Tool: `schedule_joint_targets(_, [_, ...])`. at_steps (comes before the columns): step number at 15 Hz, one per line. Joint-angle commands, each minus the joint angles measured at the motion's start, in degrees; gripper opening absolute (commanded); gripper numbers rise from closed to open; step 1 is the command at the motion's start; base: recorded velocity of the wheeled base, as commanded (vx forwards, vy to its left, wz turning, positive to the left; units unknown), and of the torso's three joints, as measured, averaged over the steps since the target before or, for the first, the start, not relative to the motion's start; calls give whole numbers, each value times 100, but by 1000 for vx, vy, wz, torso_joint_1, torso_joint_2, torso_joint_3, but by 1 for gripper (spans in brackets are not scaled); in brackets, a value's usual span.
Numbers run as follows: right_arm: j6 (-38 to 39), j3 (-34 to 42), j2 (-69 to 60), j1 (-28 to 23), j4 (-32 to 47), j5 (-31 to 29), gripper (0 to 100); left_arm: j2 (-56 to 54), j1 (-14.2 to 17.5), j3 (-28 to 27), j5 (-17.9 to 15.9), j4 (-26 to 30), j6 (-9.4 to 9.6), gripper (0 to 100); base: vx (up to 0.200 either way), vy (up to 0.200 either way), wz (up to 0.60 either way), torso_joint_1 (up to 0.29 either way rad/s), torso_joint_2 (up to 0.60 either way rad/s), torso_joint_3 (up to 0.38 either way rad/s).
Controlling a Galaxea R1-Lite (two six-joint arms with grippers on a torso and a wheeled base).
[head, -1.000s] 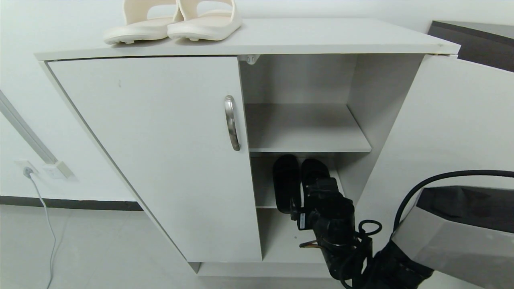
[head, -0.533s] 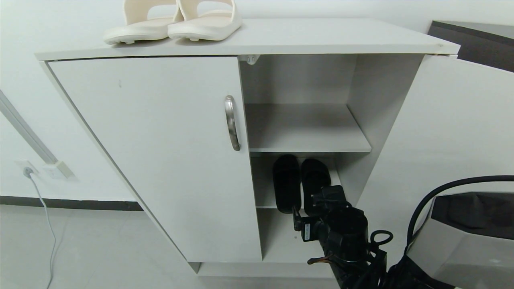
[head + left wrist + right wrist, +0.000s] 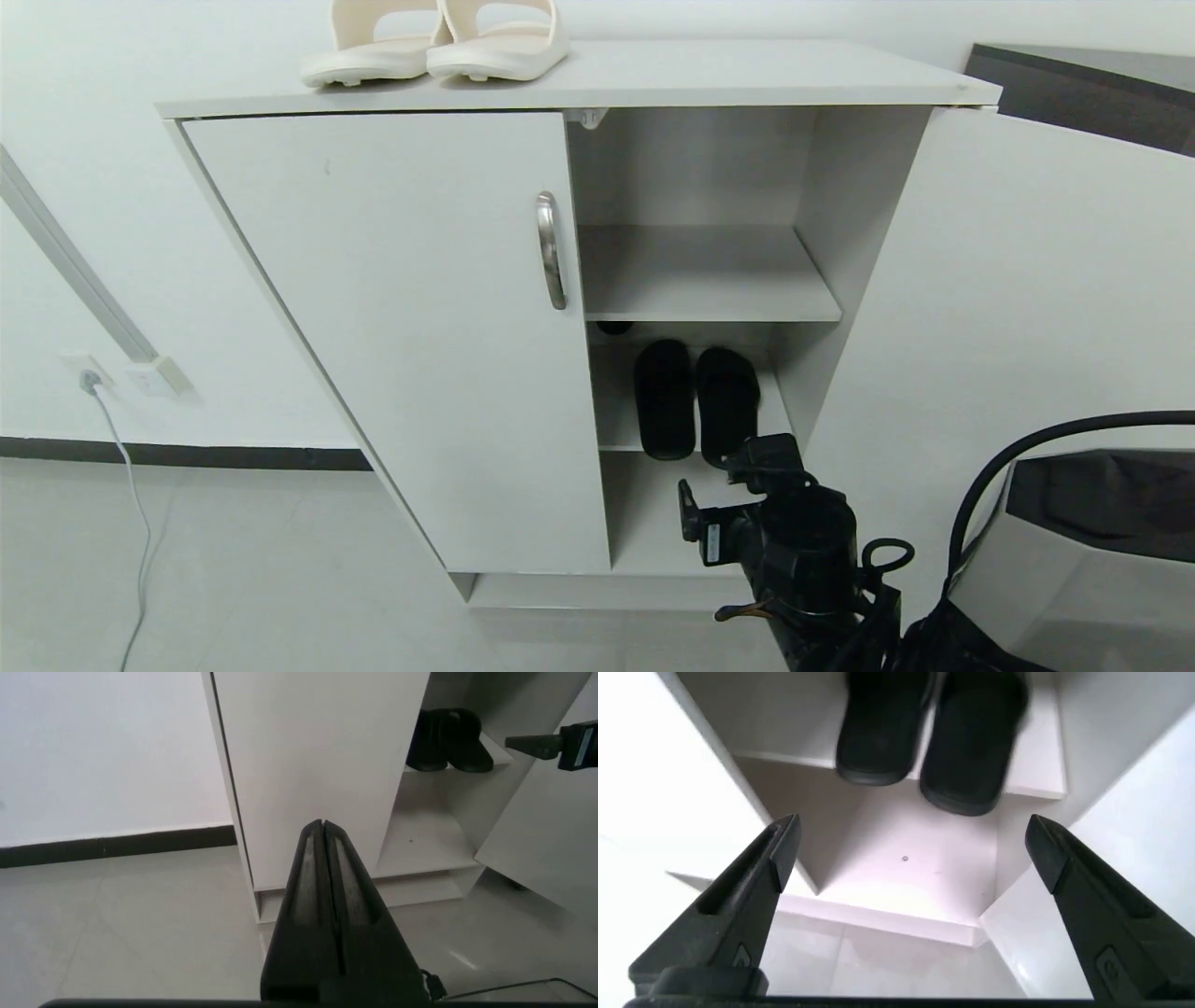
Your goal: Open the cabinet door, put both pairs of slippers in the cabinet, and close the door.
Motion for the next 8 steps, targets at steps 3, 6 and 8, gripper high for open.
schedule_joint_targets(3, [1, 24, 17, 0, -37, 0, 100, 7, 1, 1, 1, -1, -1, 0, 0, 0, 0, 0, 0, 0])
schedule_joint_targets(6, [1, 15, 17, 0, -37, 0, 100, 7, 1, 1, 1, -1, -1, 0, 0, 0, 0, 0, 0, 0])
schedule_joint_targets(8, [10, 24, 17, 0, -37, -9, 100, 7, 1, 1, 1, -1, -10, 0, 0, 0, 0, 0, 0, 0])
